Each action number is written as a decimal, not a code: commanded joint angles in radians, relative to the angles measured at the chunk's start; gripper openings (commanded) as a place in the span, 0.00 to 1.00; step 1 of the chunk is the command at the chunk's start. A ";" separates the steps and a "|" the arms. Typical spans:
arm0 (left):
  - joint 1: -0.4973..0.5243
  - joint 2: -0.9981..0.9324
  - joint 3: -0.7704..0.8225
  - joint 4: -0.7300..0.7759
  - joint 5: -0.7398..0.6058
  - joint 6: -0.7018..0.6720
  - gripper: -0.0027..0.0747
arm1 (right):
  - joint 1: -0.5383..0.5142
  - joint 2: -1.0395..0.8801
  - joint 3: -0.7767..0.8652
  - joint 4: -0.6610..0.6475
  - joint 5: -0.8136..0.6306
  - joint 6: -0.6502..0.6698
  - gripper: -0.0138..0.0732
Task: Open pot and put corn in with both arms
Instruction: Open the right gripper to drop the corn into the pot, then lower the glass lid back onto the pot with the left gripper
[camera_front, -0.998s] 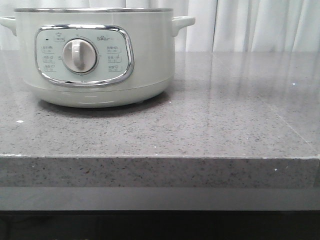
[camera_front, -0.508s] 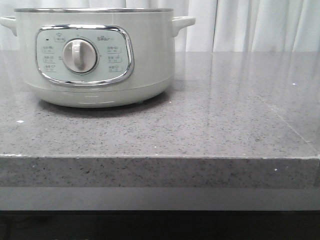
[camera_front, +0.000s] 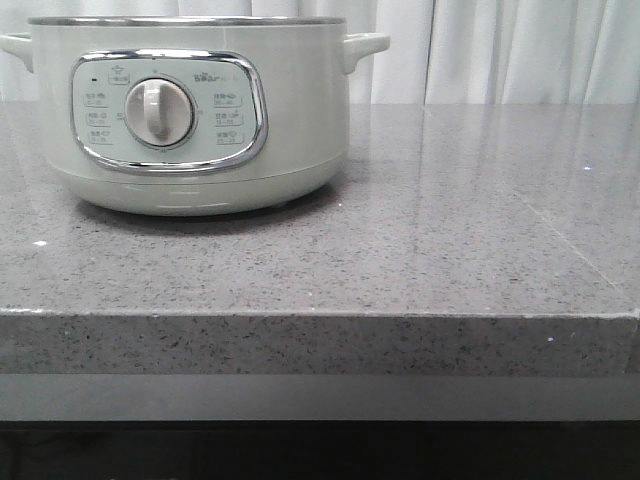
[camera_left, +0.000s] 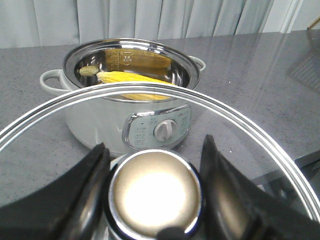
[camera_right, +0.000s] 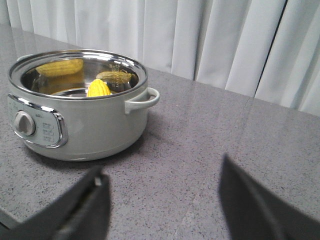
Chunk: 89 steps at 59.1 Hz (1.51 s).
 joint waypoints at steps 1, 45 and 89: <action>-0.003 0.009 -0.034 -0.026 -0.156 0.003 0.18 | -0.005 -0.054 0.001 -0.001 -0.069 -0.007 0.41; -0.003 0.383 -0.242 -0.026 -0.164 0.033 0.18 | -0.005 -0.081 0.017 -0.001 -0.064 -0.007 0.08; -0.003 1.192 -0.838 -0.026 -0.301 0.085 0.18 | -0.005 -0.081 0.017 -0.001 -0.063 -0.007 0.08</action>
